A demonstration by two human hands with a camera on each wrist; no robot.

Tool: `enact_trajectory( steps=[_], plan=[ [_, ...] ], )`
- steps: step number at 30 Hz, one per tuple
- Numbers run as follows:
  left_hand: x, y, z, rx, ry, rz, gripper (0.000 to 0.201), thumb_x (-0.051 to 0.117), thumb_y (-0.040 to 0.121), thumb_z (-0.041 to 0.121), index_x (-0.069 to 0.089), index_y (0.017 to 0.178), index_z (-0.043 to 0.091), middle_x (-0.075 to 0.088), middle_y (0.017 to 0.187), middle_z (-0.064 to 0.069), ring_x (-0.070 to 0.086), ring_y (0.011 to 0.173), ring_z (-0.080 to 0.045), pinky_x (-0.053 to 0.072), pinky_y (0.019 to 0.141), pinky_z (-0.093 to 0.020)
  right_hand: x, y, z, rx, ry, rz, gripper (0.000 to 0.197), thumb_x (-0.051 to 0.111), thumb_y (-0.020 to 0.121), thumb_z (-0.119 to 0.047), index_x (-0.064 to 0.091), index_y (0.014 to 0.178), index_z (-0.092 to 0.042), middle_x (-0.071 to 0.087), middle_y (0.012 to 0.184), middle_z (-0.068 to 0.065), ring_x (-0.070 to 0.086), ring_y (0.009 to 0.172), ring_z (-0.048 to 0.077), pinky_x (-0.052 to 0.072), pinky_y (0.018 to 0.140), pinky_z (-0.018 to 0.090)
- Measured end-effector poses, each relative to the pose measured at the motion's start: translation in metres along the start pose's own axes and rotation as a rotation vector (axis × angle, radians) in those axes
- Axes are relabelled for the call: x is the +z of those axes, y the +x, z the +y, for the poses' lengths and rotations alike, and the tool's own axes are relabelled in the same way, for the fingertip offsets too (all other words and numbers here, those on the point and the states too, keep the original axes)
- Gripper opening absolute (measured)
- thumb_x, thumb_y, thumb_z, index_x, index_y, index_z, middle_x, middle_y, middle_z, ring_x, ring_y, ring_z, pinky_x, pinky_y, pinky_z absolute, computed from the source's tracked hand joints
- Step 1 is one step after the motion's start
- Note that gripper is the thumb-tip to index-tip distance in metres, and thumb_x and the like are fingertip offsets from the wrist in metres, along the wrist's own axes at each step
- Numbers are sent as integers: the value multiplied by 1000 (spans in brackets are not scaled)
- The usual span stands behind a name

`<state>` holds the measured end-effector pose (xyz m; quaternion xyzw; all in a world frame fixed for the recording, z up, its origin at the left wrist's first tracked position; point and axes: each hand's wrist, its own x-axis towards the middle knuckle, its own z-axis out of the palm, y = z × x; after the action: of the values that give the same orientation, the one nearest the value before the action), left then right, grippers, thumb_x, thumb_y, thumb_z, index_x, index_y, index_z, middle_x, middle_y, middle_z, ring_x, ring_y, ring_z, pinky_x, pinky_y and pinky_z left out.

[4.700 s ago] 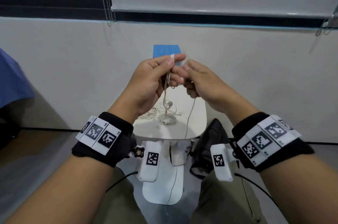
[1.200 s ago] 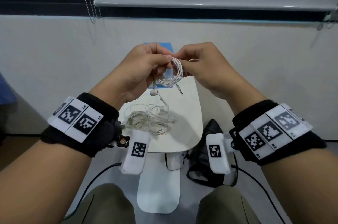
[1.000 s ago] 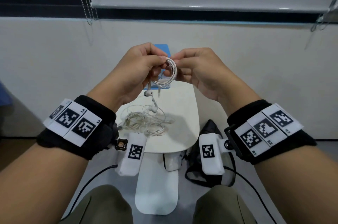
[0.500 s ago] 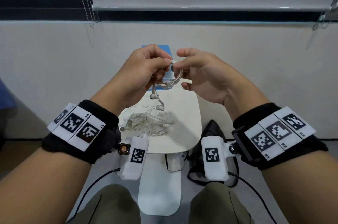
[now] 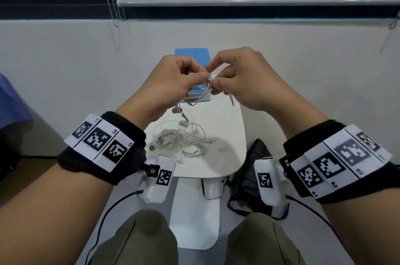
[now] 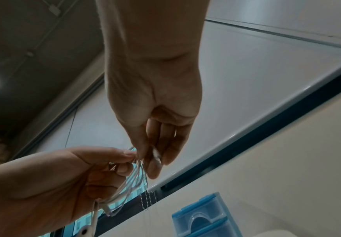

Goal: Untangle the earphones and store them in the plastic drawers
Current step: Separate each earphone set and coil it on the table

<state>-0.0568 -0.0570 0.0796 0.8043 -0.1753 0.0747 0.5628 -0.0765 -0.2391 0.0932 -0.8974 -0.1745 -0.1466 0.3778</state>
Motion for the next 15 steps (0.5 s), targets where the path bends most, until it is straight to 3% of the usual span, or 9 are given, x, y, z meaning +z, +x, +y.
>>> enact_trajectory(
  steps=[3,7,9,12,13,15],
  plan=[
    [0,3,-4,-49,32,-10,12,71,97,14,69,88,5,60,70,0,49,51,-3,40,53,-20,0,1,3,-69,-146,77,8,71,91,-13,74,89,-19,75,74,-4,72,76,13,59,72,40],
    [1,1,-3,-102,-48,-97,15,67,99,14,66,90,3,53,70,-1,40,52,-7,34,52,-17,7,6,14,-94,-298,141,7,70,93,-26,76,91,-29,62,92,-13,54,97,17,47,89,42],
    [3,0,0,-117,-137,-120,17,64,100,12,63,84,7,49,74,-5,35,52,-10,31,52,-19,8,8,19,-94,-280,178,5,73,93,-28,78,92,-30,56,95,-8,49,91,13,41,84,31],
    [5,-1,-2,-134,-227,-107,19,63,99,7,60,80,12,48,72,-4,33,51,-10,30,53,-21,11,9,19,-54,-75,171,3,77,90,-18,81,89,-18,65,82,-7,54,65,-2,38,63,11],
    [7,-1,-2,-136,-247,-101,19,63,98,5,60,80,12,48,69,-2,34,51,-9,31,52,-20,12,9,18,-16,15,153,3,78,88,-14,81,88,-16,69,77,-5,55,60,-3,44,62,14],
    [9,-1,-2,-136,-289,-82,20,63,97,3,61,79,13,49,66,1,35,51,-10,30,51,-19,15,10,17,71,250,107,1,80,85,-9,79,86,-9,73,76,9,61,62,7,56,68,40]
  ],
)
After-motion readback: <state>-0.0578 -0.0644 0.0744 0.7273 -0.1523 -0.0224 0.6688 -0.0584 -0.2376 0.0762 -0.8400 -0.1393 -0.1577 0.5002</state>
